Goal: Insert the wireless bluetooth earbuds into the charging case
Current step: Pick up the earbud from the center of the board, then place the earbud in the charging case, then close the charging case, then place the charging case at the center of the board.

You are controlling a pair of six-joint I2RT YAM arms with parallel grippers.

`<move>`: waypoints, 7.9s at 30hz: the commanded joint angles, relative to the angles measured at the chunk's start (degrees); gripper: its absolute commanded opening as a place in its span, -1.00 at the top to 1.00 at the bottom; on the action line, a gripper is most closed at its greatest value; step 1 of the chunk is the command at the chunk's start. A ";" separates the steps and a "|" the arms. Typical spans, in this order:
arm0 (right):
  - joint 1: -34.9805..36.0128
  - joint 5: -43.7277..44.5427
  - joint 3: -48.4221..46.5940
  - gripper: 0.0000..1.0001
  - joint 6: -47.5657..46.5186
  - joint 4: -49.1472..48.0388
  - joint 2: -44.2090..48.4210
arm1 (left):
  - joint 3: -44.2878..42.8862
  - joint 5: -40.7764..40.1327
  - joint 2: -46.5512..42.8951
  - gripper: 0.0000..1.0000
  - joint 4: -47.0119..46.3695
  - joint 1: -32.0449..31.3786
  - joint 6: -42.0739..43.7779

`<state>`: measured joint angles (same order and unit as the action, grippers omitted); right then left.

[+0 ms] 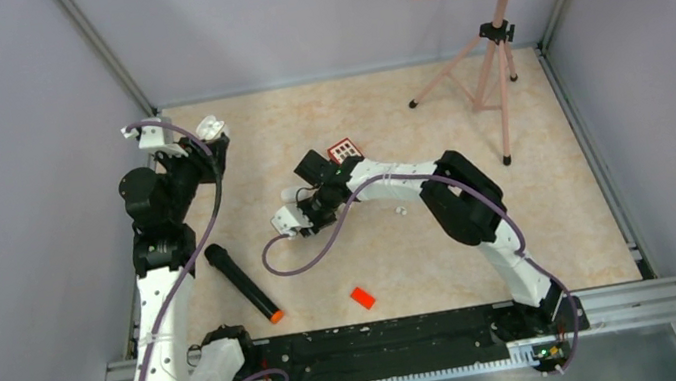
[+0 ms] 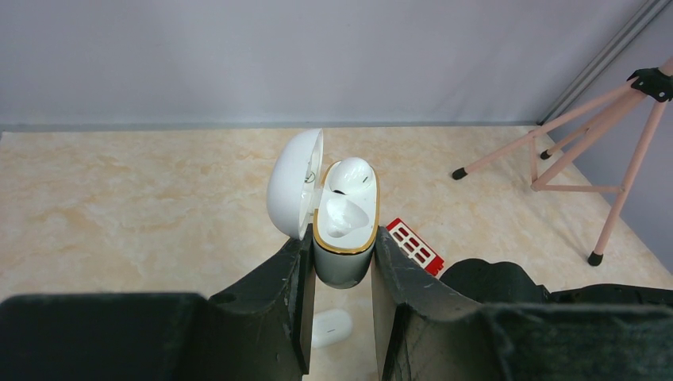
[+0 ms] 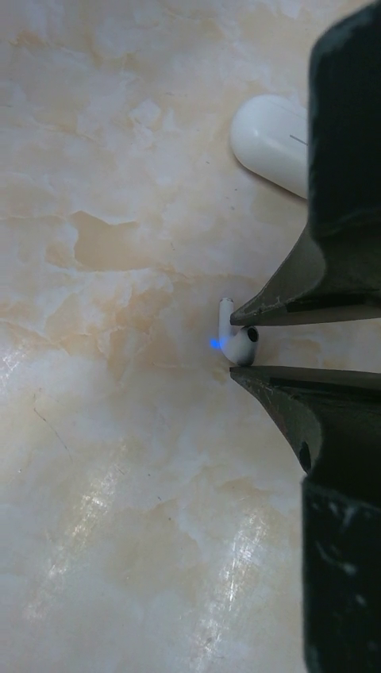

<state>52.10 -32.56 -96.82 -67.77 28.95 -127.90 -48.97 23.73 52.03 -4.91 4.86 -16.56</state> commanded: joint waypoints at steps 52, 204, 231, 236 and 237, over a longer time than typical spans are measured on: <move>-26.46 -22.12 -4.13 1.00 121.95 -25.06 26.60 | -12.61 28.12 28.70 1.00 -24.42 -20.83 20.08; -28.18 -1.85 24.79 -0.46 46.87 -3.53 48.99 | -2.68 17.18 32.34 1.00 12.16 -18.85 4.35; -19.40 2.15 17.22 -0.25 59.90 -13.99 23.41 | -4.34 -1.95 36.93 -0.20 33.84 -10.36 -2.10; -18.38 -2.95 10.11 -0.24 53.68 -15.28 16.71 | -10.74 -4.91 31.18 -0.25 45.84 -4.40 -1.42; -17.70 -3.24 7.72 -0.23 52.46 -15.24 15.06 | -11.51 -5.40 29.68 -0.25 46.26 -2.64 -1.72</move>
<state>32.40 -31.51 -81.56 -9.61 17.06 -107.74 -55.13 22.79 88.38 33.04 -2.81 -18.90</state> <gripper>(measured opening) 0.621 0.622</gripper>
